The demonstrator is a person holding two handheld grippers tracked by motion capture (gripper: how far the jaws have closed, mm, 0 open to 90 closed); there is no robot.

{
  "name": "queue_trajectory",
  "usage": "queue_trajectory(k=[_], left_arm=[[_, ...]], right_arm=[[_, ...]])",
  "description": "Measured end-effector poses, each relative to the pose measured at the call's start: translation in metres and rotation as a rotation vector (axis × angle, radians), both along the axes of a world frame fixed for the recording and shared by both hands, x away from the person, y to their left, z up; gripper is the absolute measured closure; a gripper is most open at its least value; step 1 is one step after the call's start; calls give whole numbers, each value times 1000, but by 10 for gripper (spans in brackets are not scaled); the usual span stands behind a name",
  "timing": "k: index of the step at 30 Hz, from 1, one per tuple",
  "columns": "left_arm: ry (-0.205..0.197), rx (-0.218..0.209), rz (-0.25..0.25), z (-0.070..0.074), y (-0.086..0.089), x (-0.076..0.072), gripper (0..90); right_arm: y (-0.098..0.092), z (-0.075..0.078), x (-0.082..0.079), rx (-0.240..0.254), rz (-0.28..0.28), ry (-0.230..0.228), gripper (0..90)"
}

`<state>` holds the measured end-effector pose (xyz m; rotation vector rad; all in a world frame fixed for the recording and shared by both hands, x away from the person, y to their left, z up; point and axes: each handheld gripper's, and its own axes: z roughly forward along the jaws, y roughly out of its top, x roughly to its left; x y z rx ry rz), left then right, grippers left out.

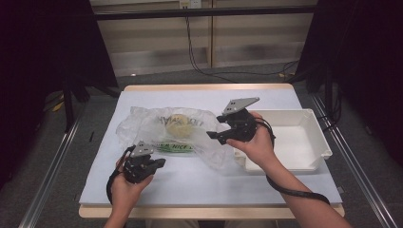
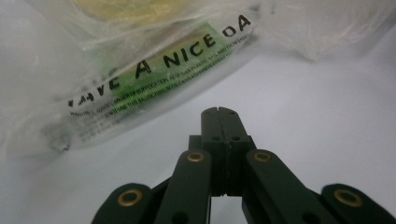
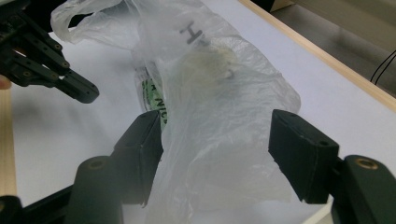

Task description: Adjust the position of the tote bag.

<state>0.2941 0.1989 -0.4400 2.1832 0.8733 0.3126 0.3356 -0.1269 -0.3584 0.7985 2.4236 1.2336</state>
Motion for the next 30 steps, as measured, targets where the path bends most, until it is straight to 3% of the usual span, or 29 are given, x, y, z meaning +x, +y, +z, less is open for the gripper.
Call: queue_trajectory(k=[1,3,9,11,13,14,17,18,20,21,24,26,30], left_arm=[[1,-9,0,0,-1,2,900],[-21,28,10,1,-4,8,900],[-53,52,60,2,-6,23,900],[-68,81,77,1,-5,29,878],[-40,76,125,-3,-2,40,855],[-40,76,125,-3,-2,40,761],[-52,71,149,-3,1,46,681],[-55,50,158,-3,0,48,664],[-73,73,172,-1,-1,51,615],[-84,51,185,-2,-2,53,580],[-85,79,205,-3,-4,60,515],[-75,34,221,-6,-7,64,502],[-77,12,231,-7,-9,69,595]], right_arm=[[0,1,0,2,0,-2,346],[1,1,0,7,-3,2,346],[3,-5,-2,-4,-11,17,346],[3,-6,-3,-5,-12,19,346],[2,-7,-3,-4,-16,24,346],[2,-7,-3,-4,-16,24,346],[1,-7,-6,-13,-24,18,346],[1,-7,-7,-13,-25,16,346],[0,-7,-8,-10,-23,9,346],[0,-7,-8,-11,-23,9,346],[-1,-8,-8,-12,-24,12,346],[-1,-8,-8,-14,-23,11,346],[-1,-8,-8,-19,-18,10,346]])
